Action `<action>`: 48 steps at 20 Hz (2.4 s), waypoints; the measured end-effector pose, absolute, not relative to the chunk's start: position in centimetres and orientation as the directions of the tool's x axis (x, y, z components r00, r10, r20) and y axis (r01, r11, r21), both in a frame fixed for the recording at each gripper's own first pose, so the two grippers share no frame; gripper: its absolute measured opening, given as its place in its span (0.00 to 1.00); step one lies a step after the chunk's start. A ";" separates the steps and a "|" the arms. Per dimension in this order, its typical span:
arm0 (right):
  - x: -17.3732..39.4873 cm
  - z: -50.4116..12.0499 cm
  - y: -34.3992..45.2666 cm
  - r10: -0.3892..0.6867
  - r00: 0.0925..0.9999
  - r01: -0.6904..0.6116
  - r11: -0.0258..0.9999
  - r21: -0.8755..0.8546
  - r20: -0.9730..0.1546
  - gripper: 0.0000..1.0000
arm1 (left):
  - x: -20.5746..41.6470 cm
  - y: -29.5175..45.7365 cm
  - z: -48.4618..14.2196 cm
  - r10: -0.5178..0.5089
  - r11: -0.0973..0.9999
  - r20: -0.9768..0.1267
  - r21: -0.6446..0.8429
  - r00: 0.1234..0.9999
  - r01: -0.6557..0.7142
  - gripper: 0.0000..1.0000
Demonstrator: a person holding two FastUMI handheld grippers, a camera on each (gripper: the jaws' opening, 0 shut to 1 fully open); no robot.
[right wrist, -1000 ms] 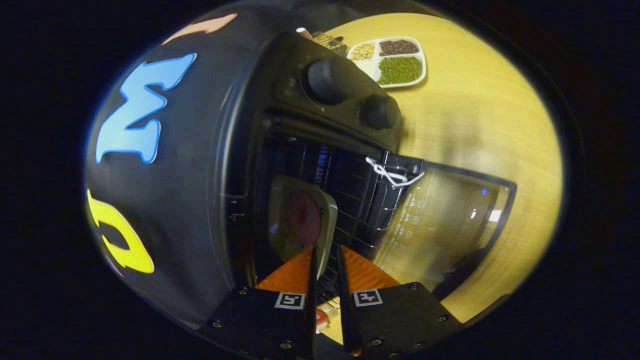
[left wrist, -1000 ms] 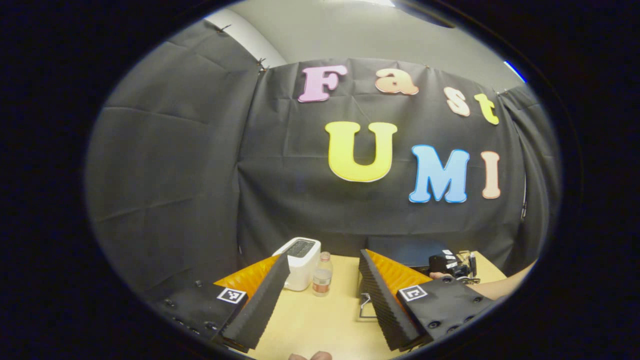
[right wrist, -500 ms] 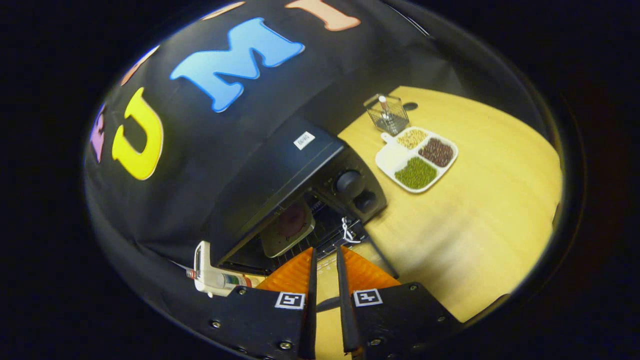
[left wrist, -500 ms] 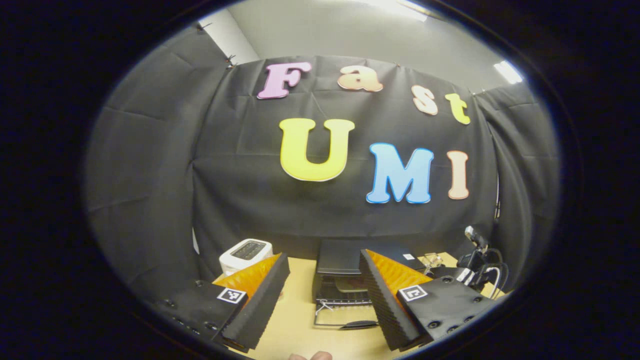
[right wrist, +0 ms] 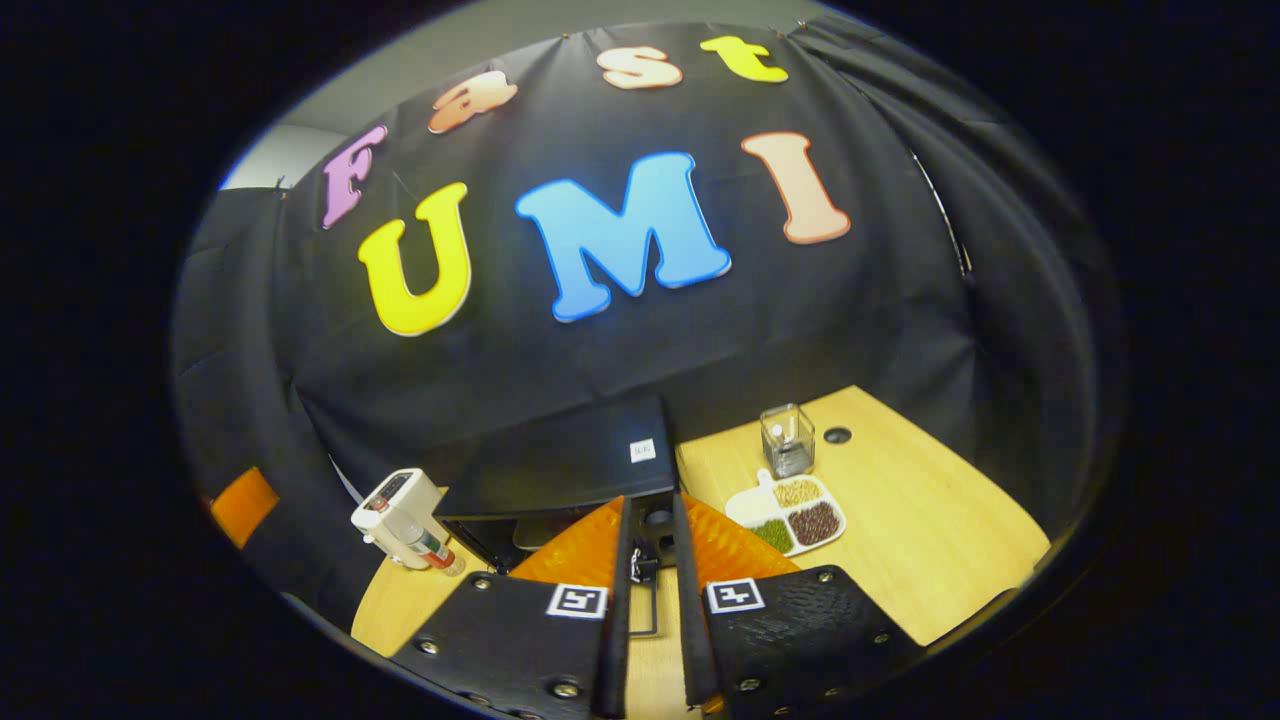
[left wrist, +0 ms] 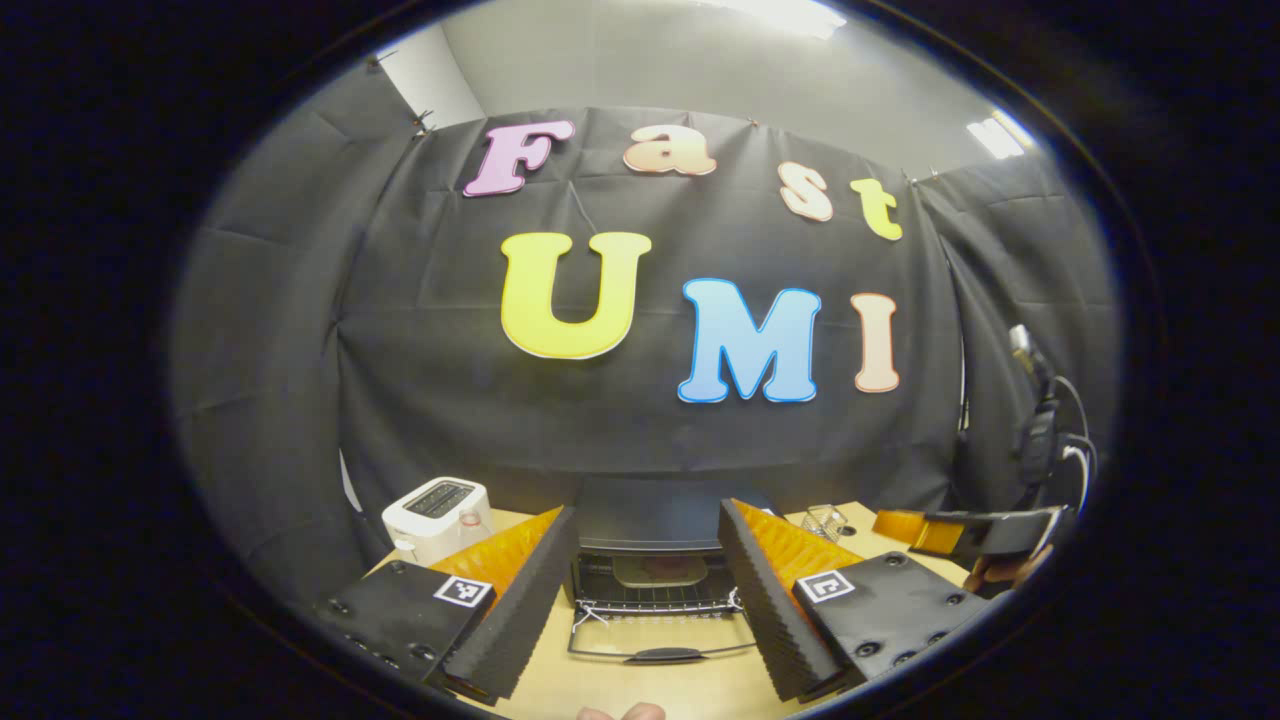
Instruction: Open the electric oven with the left hand, put the food in, and close the electric oven.
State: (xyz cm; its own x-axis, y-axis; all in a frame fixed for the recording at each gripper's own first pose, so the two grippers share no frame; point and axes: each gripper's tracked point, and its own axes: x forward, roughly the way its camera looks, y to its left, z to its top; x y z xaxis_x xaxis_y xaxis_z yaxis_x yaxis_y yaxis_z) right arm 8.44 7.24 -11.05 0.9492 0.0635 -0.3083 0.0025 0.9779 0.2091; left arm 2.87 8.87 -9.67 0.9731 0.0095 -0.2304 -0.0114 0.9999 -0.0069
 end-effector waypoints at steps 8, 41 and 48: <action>5.0 -5.7 3.7 0.038 0.985 -0.018 0.993 0.116 -0.166 0.87 | 3.3 5.8 -14.5 -0.030 0.999 -0.359 -0.048 0.933 0.013 0.93; 5.1 -7.9 -3.9 -0.075 0.979 0.087 0.995 0.057 -0.189 0.87 | 1.4 4.4 -44.5 -0.023 0.999 -0.955 -0.009 0.297 0.048 0.96; 4.8 -8.8 -6.0 -0.122 0.971 0.138 0.988 0.065 -0.204 0.87 | 0.8 4.4 -47.7 -0.011 0.998 -0.978 0.003 0.210 0.065 0.96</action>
State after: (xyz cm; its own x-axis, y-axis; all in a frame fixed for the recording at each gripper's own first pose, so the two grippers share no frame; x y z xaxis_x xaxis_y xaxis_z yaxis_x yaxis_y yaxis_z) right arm 4.76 -6.03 -8.81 0.9713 -0.1221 -0.2042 0.1379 0.9883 0.0648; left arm 0.84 4.39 -47.65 0.2095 -0.0106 -0.9777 0.0646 0.9979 0.0030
